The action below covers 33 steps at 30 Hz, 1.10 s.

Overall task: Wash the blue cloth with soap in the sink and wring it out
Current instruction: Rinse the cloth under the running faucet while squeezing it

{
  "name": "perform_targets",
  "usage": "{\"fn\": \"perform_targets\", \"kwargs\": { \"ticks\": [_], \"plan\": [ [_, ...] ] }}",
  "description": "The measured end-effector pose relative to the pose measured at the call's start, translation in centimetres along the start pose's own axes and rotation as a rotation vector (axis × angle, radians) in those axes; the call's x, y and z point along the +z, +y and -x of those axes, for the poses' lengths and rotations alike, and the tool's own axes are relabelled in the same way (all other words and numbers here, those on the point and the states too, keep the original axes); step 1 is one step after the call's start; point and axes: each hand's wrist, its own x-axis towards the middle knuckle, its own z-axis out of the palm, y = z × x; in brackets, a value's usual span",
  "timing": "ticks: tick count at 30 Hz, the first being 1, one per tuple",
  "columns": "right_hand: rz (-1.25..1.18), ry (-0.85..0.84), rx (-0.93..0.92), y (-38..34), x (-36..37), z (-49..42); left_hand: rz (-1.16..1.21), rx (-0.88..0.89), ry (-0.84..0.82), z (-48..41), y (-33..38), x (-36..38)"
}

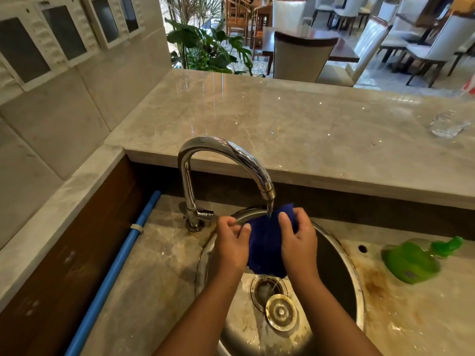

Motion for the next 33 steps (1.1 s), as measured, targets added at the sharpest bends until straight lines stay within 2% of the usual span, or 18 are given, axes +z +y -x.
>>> {"fn": "perform_targets", "kwargs": {
  "ticks": [2, 3, 7, 11, 14, 17, 19, 20, 22, 24, 25, 27, 29, 30, 31, 33],
  "plan": [
    [0.078, -0.025, -0.044, -0.4, 0.3, 0.0, -0.062, 0.051, -0.019, 0.6, -0.2, 0.4],
    [0.122, -0.031, -0.065, -0.5, 0.5, 0.1, -0.017, 0.048, -0.037, 1.1, 0.2, 0.5],
    [0.259, -0.075, -0.125, -0.6, 1.6, 1.5, 0.436, -0.186, -0.296, 3.0, 1.9, 1.5],
    [0.392, -0.191, -0.085, -0.8, 1.4, 3.1, 0.598, -0.335, -0.341, 2.9, 1.8, 1.1],
    [0.369, -0.385, -0.079, -1.8, 0.2, 4.4, 0.669, -0.414, -0.305, 2.2, 1.7, 0.5],
    [0.250, -0.603, 0.005, -3.0, -1.2, 5.5, 0.771, -0.503, -0.285, 1.5, 1.3, 0.0],
    [0.120, -0.627, 0.094, -3.3, -2.2, 4.9, 0.838, -0.556, -0.308, 1.5, 1.3, -0.3],
    [0.024, -0.561, 0.149, -3.1, -2.7, 4.4, 0.859, -0.555, -0.341, 1.5, 1.1, -0.3],
    [-0.132, -0.303, 0.261, -1.7, -3.5, 2.8, 0.883, -0.526, -0.354, 1.3, 0.9, -0.4],
    [-0.127, -0.066, 0.308, 0.4, -3.8, 0.8, 0.885, -0.483, -0.365, 1.0, 1.0, -0.5],
    [-0.143, -0.021, 0.352, 1.2, -3.7, 0.1, 0.889, -0.462, -0.391, 1.0, 1.3, -0.5],
    [-0.281, -0.128, 0.538, 2.4, -3.1, -1.1, 0.887, -0.448, -0.464, 1.3, 1.9, -0.6],
    [-0.558, -0.264, 0.810, 2.5, -2.8, -1.6, 0.865, -0.438, -0.512, 1.5, 2.2, -0.6],
    [-0.652, -0.302, 0.886, 2.4, -2.7, -1.6, 0.853, -0.430, -0.530, 1.5, 2.1, -0.7],
    [-0.692, -0.327, 0.898, 2.3, -2.6, -1.6, 0.843, -0.428, -0.541, 1.5, 2.1, -1.0],
    [-0.654, -0.343, 0.792, 2.3, -2.6, -1.8, 0.815, -0.427, -0.514, 1.1, 1.9, -1.5]
  ]
}}
